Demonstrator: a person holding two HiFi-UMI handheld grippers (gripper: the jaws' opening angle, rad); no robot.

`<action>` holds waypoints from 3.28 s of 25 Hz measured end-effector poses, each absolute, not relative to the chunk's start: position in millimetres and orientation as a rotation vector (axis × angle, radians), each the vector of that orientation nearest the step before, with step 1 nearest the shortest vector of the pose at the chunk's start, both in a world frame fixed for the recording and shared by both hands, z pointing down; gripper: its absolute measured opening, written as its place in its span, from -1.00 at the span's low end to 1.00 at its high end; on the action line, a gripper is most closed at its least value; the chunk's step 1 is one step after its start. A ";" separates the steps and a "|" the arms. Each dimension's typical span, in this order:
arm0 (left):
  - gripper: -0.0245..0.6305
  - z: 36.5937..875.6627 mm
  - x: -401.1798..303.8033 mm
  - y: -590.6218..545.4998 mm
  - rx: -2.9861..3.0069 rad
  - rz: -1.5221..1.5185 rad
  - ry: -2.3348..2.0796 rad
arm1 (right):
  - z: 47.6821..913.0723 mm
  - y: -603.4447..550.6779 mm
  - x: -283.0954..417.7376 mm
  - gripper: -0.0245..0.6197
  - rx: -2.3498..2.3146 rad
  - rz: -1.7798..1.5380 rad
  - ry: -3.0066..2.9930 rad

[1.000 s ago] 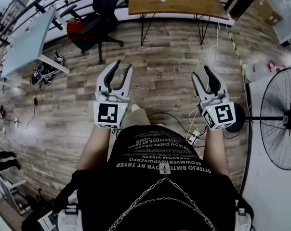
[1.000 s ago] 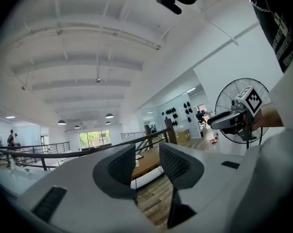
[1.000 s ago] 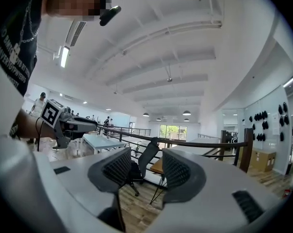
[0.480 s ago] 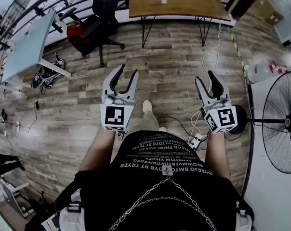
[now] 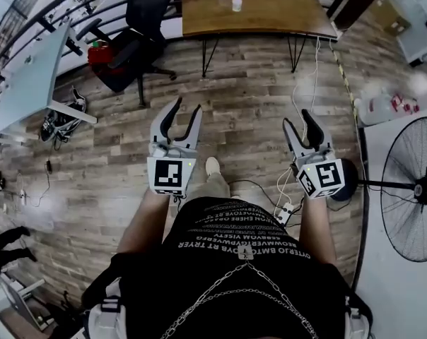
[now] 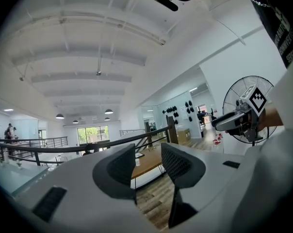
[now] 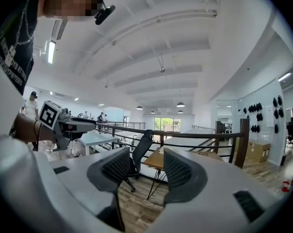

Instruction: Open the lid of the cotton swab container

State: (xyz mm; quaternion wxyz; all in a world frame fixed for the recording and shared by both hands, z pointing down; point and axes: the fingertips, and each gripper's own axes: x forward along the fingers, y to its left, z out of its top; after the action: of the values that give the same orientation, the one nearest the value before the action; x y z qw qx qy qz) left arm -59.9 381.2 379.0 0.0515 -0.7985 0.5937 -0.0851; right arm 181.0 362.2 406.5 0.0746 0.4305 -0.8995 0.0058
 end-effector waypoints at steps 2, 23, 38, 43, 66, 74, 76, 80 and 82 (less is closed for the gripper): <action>-0.36 376.3 -62.7 361.4 -2.433 -0.250 1.795 | 404.6 346.0 175.7 -0.29 1.288 0.011 -2.696; -0.36 362.3 -102.7 214.1 -2.516 -0.225 1.663 | 379.8 220.3 125.7 -0.26 1.359 -0.045 -2.640; -0.36 371.7 -108.4 173.2 -2.506 -0.240 1.720 | 382.1 168.5 130.1 -0.23 1.319 -0.034 -2.670; -0.36 374.9 -102.1 163.2 -2.503 -0.263 1.733 | 387.6 153.7 130.8 -0.23 1.279 -0.021 -2.676; -0.36 390.2 -95.1 165.4 -2.527 -0.299 1.739 | 399.3 158.7 134.4 -0.23 1.270 0.020 -2.676; -0.36 389.2 -100.9 175.8 -2.515 -0.308 1.745 | 401.9 167.9 130.3 -0.23 1.270 0.034 -2.688; -0.36 387.8 -102.6 177.6 -2.508 -0.306 1.751 | 400.9 168.5 127.1 -0.23 1.255 0.031 -2.697; -0.36 387.3 -105.7 174.0 -2.499 -0.305 1.765 | 397.1 163.5 121.7 -0.23 1.229 0.014 -2.715; -0.36 388.4 -103.6 171.1 -2.500 -0.310 1.767 | 395.1 159.6 123.1 -0.23 1.229 0.010 -2.721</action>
State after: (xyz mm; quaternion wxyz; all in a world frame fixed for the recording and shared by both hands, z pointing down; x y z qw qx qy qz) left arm -103.6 171.1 388.4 0.0322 -0.8121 0.5738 -0.1006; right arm 123.1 159.6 395.1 0.0780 0.4104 -0.9086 0.0034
